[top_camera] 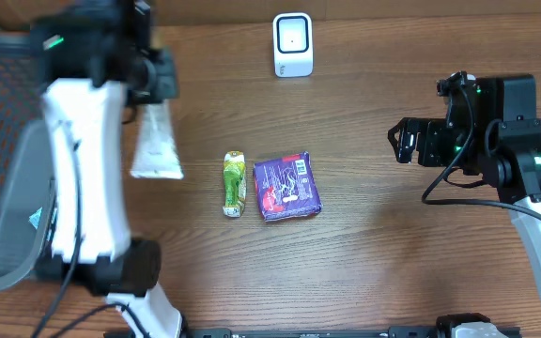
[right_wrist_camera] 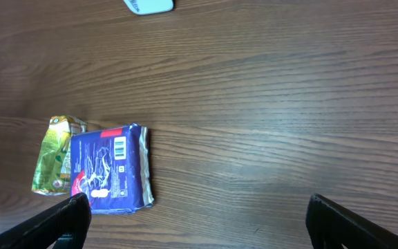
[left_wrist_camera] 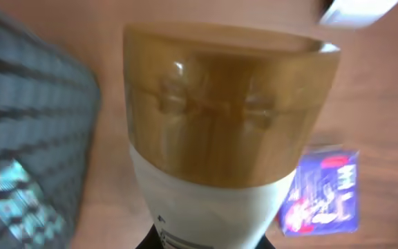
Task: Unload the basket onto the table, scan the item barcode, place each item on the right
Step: 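Place the white tube with gold cap beside the yellow pouch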
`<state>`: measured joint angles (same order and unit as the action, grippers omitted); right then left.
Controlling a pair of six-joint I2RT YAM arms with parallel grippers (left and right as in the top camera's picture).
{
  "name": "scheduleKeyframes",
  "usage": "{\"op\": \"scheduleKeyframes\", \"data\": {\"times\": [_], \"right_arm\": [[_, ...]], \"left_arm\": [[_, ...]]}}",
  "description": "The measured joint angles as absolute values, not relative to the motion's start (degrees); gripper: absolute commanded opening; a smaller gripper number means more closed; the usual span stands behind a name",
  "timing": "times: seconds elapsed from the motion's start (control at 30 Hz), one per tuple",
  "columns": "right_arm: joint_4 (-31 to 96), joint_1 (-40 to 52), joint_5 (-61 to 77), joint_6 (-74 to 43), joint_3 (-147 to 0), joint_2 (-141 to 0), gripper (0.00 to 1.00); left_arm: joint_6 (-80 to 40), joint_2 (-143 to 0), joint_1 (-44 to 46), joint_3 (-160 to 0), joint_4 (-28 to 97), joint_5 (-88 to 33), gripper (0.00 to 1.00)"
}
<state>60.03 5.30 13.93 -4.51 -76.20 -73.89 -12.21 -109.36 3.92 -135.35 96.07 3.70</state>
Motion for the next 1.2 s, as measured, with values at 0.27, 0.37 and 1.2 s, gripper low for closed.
{"op": "scheduleKeyframes", "data": {"times": [0.27,0.37,1.2], "right_arm": [[60.1,5.3,13.9,-4.5,-76.2,-73.9,1.0],[60.1,5.3,14.0,-4.5,-76.2,-73.9,1.0],[60.1,5.3,14.0,-4.5,-76.2,-73.9,1.0]], "left_arm": [[-15.4,-113.7,4.9,-105.4,78.3,2.6,0.04],[-15.9,-113.8,5.4,-96.9,69.8,1.7,0.04],[-18.1,-112.9,11.1,-94.4,64.1,-4.4,0.87]]}}
